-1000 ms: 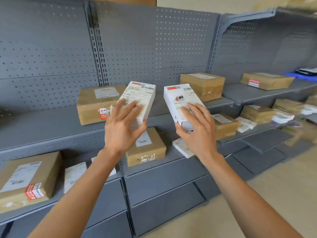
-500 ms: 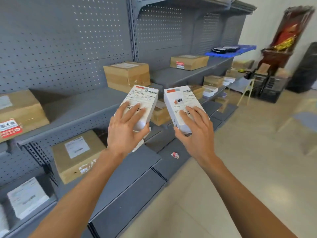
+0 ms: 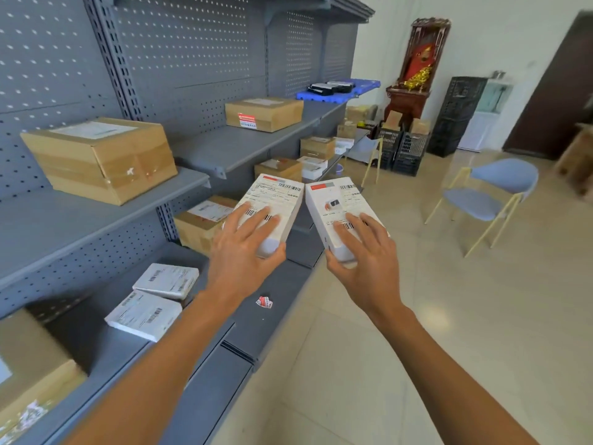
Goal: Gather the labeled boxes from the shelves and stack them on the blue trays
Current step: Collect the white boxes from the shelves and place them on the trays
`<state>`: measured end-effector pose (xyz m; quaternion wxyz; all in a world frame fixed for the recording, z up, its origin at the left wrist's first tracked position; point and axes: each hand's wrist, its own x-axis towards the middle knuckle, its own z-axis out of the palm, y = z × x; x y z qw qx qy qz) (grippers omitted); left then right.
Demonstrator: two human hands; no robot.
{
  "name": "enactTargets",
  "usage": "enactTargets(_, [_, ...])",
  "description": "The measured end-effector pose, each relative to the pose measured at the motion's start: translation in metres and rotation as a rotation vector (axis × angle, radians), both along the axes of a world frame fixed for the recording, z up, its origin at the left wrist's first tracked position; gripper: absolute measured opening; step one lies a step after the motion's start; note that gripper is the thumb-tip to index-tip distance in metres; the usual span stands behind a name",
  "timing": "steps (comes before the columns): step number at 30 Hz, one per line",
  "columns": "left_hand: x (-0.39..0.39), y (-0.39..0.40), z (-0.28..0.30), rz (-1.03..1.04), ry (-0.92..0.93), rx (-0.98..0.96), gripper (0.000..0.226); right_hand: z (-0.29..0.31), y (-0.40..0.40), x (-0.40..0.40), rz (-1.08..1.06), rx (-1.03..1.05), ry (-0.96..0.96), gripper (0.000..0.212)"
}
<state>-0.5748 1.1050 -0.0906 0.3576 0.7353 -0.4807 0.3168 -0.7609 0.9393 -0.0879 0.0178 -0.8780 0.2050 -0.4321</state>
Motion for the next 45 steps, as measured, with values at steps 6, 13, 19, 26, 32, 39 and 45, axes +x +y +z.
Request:
enactTargets(6, [0.036, -0.074, -0.011, -0.111, -0.008, -0.023, 0.045, -0.004, -0.055, 0.022, -0.105, -0.012, 0.031, 0.052])
enactTargets(13, [0.047, -0.155, -0.009, -0.219, 0.004, 0.011, 0.045, -0.013, -0.112, 0.014, -0.246, -0.008, 0.001, 0.047])
enactTargets(19, [0.042, -0.226, -0.014, -0.298, -0.045, 0.004, 0.041, -0.025, -0.172, -0.003, -0.333, 0.011, -0.005, 0.046])
enactTargets(26, [0.017, -0.328, -0.015, -0.351, -0.053, 0.044, 0.045, -0.034, -0.266, -0.033, -0.386, 0.057, -0.038, 0.045])
enactTargets(32, [-0.005, -0.401, -0.015, -0.362, -0.061, 0.059, 0.043, -0.033, -0.344, -0.053, -0.396, 0.059, -0.079, 0.044])
enactTargets(39, [-0.013, -0.455, -0.017, -0.333, -0.028, 0.089, 0.044, -0.037, -0.397, -0.059, -0.374, 0.049, -0.054, 0.045])
enactTargets(45, [0.006, -0.496, -0.024, -0.334, 0.008, 0.096, 0.047, -0.041, -0.44, -0.038, -0.365, 0.079, -0.03, 0.047])
